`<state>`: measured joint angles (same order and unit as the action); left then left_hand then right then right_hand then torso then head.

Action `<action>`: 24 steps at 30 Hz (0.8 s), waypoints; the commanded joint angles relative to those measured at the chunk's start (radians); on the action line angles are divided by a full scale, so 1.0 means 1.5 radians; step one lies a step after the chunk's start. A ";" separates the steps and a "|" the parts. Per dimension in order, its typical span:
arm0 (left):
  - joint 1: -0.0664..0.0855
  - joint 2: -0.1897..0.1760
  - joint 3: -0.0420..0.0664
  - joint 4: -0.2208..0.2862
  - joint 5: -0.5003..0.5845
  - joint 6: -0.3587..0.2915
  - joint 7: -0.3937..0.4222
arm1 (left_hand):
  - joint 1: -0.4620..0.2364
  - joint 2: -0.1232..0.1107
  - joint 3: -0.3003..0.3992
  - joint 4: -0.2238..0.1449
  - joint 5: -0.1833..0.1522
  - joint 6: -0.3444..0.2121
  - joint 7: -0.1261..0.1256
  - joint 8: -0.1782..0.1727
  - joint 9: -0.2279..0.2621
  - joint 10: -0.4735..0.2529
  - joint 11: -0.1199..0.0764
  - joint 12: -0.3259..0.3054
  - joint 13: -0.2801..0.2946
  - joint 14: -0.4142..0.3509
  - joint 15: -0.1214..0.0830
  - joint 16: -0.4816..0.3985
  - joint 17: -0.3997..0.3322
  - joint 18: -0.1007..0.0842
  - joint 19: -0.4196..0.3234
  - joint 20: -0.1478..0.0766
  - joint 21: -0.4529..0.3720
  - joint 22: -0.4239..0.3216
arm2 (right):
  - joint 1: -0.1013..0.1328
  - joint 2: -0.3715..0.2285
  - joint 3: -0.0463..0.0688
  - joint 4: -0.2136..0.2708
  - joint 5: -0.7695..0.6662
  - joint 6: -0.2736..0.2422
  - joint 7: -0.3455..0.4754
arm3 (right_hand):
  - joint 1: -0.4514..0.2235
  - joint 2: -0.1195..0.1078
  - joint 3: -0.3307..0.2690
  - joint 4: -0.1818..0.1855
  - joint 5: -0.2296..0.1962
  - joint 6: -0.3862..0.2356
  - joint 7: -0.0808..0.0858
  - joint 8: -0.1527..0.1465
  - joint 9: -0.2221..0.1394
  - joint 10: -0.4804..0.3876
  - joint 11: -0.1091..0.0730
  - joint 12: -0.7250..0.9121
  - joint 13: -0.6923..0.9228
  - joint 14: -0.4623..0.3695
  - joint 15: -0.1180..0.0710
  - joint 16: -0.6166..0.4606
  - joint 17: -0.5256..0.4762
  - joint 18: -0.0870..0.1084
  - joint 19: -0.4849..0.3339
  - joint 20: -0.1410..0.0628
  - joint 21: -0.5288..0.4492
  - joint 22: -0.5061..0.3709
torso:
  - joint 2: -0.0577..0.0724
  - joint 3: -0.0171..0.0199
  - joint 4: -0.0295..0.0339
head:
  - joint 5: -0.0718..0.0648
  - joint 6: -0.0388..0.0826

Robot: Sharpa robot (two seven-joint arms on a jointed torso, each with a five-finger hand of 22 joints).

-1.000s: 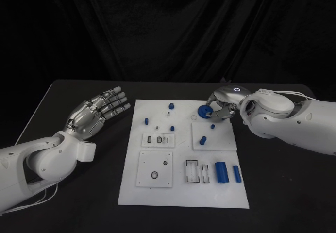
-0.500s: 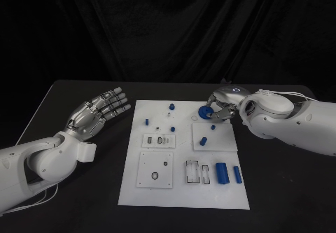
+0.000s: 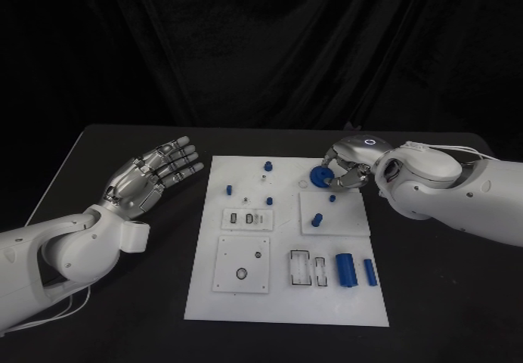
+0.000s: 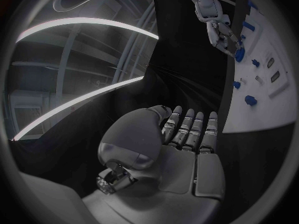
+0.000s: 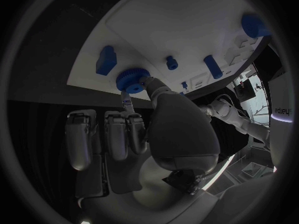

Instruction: Assemble the parts on the task board

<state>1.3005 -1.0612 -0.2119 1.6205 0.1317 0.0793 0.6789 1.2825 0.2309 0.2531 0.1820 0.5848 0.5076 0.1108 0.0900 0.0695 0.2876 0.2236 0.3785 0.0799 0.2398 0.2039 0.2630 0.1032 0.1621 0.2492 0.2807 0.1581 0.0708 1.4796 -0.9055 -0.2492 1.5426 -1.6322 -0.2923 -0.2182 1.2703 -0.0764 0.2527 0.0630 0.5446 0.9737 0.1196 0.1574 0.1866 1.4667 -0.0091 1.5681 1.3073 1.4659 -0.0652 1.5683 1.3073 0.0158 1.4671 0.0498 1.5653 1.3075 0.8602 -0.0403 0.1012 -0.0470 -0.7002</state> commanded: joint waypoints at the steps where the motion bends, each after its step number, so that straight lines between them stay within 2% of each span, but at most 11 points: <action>1: -0.001 0.000 0.000 0.001 -0.001 0.008 0.029 | -0.005 0.000 0.003 0.001 0.003 -0.002 0.004 0.004 0.001 0.000 0.004 0.004 0.001 0.000 0.005 0.004 0.001 -0.010 -0.001 0.004 0.001 0.001 | 0.010 -0.002 0.001 0.012 -0.005 -0.012 -0.014 | -0.013 0.005 0.004 0.002 0.006 0.035 -0.029 0.020 0.089 0.069 0.000 0.002 0.176 0.070 -0.002 0.002 0.176 -0.011 0.069 -0.004 0.004 0.176 | 0.000 0.0001 0.0000 | -0.002 0.000; 9: -0.002 0.002 0.000 0.000 -0.001 0.008 0.028 | -0.006 0.000 0.003 0.001 0.003 -0.001 0.004 0.004 0.001 0.001 0.004 0.004 0.001 0.000 0.005 0.004 0.001 -0.010 -0.001 0.004 0.001 0.001 | 0.027 0.013 0.001 0.030 -0.005 -0.001 -0.015 | -0.019 0.004 0.006 0.005 0.010 0.033 -0.027 0.018 0.092 0.069 0.002 0.002 0.176 0.070 0.000 0.002 0.176 -0.011 0.069 -0.003 0.004 0.176 | 0.000 -0.0006 -0.0009 | 0.000 0.001; 12: -0.002 0.003 0.000 -0.001 -0.001 0.010 0.027 | -0.006 -0.001 0.005 0.001 0.003 0.000 0.004 0.005 0.001 0.002 0.004 0.007 0.001 0.000 0.005 0.006 0.001 -0.010 -0.001 0.004 0.001 0.001 | 0.029 0.024 0.001 0.032 -0.005 0.003 -0.014 | -0.025 0.002 0.006 0.008 0.007 0.033 -0.026 0.017 0.093 0.069 0.004 0.002 0.176 0.070 0.001 0.002 0.176 -0.011 0.069 -0.002 0.004 0.176 | 0.000 -0.0011 -0.0007 | 0.001 -0.002; 19: -0.002 0.003 0.000 -0.002 -0.001 0.010 0.026 | -0.006 -0.001 0.005 0.001 0.003 0.000 0.004 0.005 0.001 0.002 0.004 0.007 0.001 0.000 0.005 0.006 0.001 -0.010 -0.001 0.004 0.001 0.001 | 0.031 0.054 0.001 0.032 -0.005 0.017 -0.017 | -0.033 -0.002 0.007 0.012 -0.007 0.030 -0.024 0.013 0.095 0.069 0.009 0.002 0.176 0.070 0.005 0.002 0.176 -0.011 0.069 0.000 0.004 0.176 | 0.000 -0.0002 -0.0006 | -0.002 -0.006; 24: -0.002 0.007 0.000 -0.002 -0.001 0.009 0.026 | -0.008 -0.001 0.006 0.001 0.003 0.001 0.005 0.005 0.001 0.003 0.005 0.008 0.001 0.000 0.006 0.006 0.001 -0.011 -0.001 0.004 0.002 0.001 | 0.031 0.078 0.001 0.025 -0.005 0.027 -0.017 | -0.035 -0.002 0.007 0.013 -0.010 0.029 -0.023 0.012 0.096 0.069 0.010 0.002 0.176 0.070 0.006 0.002 0.176 -0.011 0.069 0.001 0.004 0.176 | 0.000 0.0000 0.0013 | -0.003 -0.010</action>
<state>1.3001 -1.0527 -0.2119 1.6163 0.1318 0.0794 0.6790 1.2825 0.2309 0.2559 0.1850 0.5848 0.5076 0.1108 0.0942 0.0695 0.2915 0.2273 0.3863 0.0807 0.2397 0.2038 0.2678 0.1031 0.1621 0.2492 0.2806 0.1581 0.0708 1.5236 -0.7890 -0.2480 1.5818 -1.6325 -0.2703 -0.2225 1.2245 -0.0803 0.2637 0.0788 0.5328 0.9760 0.1220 0.1731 0.1866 1.4665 -0.0016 1.5680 1.3073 1.4659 -0.0651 1.5683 1.3079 0.0158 1.4671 0.0499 1.5652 1.3074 0.8603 -0.0409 0.1013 -0.0501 -0.7120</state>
